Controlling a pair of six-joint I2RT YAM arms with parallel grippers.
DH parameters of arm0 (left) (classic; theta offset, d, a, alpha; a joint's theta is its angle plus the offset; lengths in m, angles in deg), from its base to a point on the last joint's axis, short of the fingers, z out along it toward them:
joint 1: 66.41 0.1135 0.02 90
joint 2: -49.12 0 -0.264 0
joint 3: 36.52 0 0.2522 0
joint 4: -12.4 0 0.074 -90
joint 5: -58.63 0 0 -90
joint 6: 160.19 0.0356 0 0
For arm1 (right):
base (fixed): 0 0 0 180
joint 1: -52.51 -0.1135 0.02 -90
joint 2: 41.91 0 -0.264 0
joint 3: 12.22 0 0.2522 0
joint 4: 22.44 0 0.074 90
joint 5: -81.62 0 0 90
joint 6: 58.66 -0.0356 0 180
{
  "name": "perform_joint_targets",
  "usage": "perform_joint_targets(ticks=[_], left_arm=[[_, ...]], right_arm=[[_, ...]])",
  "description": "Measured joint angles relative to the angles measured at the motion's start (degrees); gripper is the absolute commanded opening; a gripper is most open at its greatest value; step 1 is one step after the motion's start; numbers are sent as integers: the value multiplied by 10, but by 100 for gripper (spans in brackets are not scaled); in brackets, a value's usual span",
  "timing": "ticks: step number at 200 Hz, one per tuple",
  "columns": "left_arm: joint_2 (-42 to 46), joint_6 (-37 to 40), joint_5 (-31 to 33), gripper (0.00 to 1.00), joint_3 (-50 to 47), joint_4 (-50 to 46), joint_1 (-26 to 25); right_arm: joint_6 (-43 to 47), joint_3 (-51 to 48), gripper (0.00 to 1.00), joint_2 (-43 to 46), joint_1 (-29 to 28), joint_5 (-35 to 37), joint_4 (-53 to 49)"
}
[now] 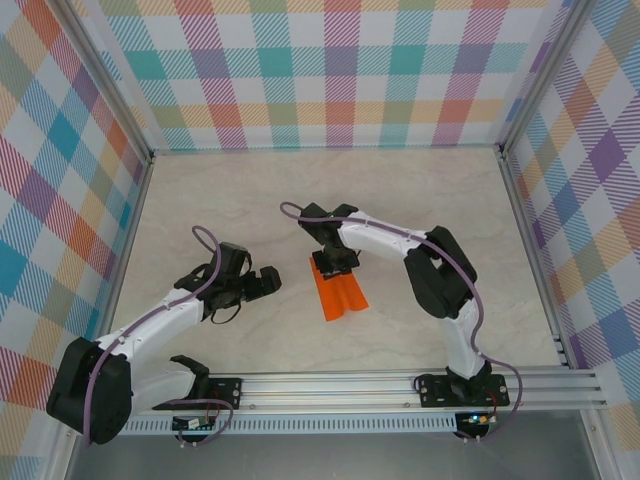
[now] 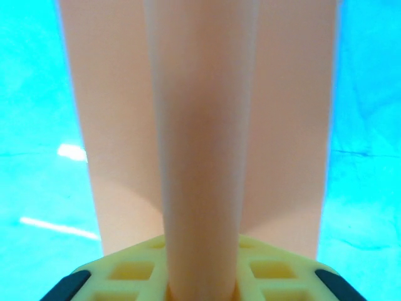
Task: Fold a paper plane with a square sheet of paper (pick it up from the middle)
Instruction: Fold the square sheet of paper in half at the center of the table.
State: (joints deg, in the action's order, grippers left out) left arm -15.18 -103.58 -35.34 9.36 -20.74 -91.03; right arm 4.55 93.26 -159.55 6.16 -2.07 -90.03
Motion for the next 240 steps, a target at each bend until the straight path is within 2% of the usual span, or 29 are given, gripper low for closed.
perform_joint_targets(ticks=[26,61,82,110,170,207,240], left_arm=[[6,0,0,100,0,0,0],[13,0,0,100,12,-2,0],[16,0,-5,100,20,-2,0],[15,4,-22,100,29,-1,0],[-63,-12,-95,99,45,57,-16],[-138,-26,-95,97,93,81,-66],[-197,-37,-88,90,131,103,-95]], right_arm=[[-4,-27,25,71,12,-56,36],[-34,-94,26,167,59,-219,148],[-62,-136,29,176,90,-301,227],[-91,-198,33,155,124,-354,294],[-94,-266,38,99,176,-391,334],[-66,-280,52,98,205,-391,332],[-40,-287,57,104,220,-372,311]])
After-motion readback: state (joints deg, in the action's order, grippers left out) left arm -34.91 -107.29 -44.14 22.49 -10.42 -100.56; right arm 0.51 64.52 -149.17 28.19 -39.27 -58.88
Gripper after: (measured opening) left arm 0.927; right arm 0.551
